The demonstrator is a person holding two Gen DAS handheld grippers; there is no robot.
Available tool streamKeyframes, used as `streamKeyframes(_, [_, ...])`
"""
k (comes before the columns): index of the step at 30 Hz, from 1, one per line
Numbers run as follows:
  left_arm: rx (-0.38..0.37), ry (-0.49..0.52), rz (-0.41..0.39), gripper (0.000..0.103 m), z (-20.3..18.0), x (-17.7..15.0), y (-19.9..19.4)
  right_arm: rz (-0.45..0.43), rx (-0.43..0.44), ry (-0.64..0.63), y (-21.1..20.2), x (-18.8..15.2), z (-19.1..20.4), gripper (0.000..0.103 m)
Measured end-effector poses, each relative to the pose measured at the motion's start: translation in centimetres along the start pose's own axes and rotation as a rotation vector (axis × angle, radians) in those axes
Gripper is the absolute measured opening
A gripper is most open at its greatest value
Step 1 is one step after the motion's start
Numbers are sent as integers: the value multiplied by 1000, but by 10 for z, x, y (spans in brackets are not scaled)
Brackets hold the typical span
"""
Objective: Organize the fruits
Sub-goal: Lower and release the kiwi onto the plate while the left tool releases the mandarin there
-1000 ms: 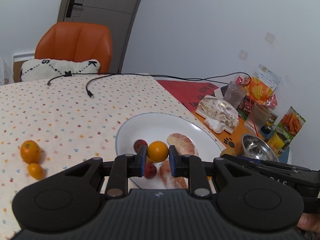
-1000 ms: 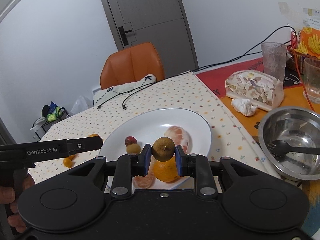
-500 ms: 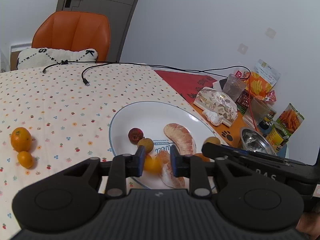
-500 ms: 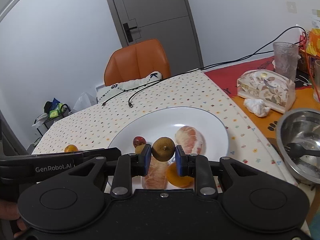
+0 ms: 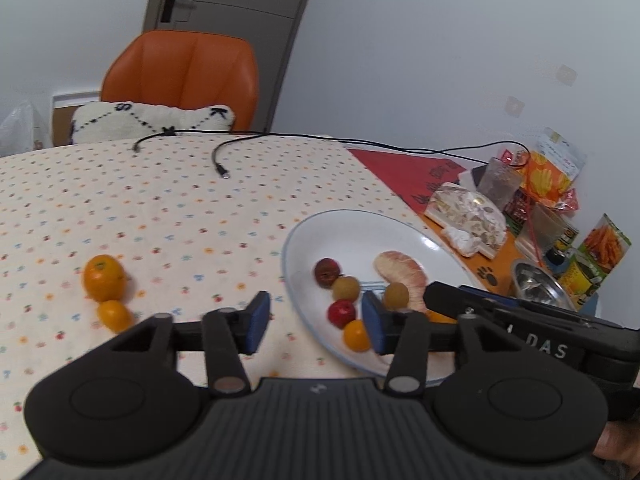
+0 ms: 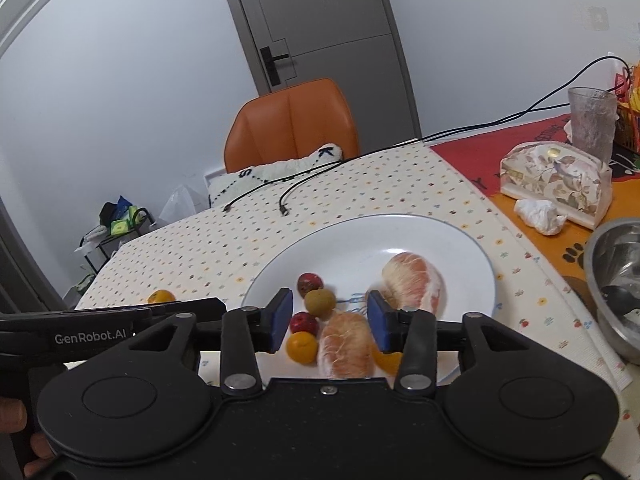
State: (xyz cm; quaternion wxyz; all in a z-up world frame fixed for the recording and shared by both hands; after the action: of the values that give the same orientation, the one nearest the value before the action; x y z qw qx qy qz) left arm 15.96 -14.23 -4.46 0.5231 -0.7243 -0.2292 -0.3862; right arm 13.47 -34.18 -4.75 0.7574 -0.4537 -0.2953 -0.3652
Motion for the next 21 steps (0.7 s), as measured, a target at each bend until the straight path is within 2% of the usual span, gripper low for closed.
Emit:
streamKeyframes(3, [19, 1, -6, 61, 6, -2, -6, 6, 14, -3, 0, -2, 5, 46])
streamKeyframes(7, [57, -12, -22, 76, 16, -3, -16, 12, 38, -11, 1, -5, 14, 50])
streamKeyframes(21, [160, -40, -34, 80, 48, -7, -37, 43, 111, -40, 10, -13, 42, 58])
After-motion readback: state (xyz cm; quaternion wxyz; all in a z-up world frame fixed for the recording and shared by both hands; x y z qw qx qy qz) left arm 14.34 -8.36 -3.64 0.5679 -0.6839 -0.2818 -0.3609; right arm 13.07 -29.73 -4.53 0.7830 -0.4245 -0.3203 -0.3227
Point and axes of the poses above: each gripper's, at about its wrist camera, not at the fingertips, and y roughly the way its jaws point, z to its left, x to its top, the point moved 2 cm from there along y, roughly the way its jaws point, and after that the axes turned 8 degrees about y, right-handed, at the moved point
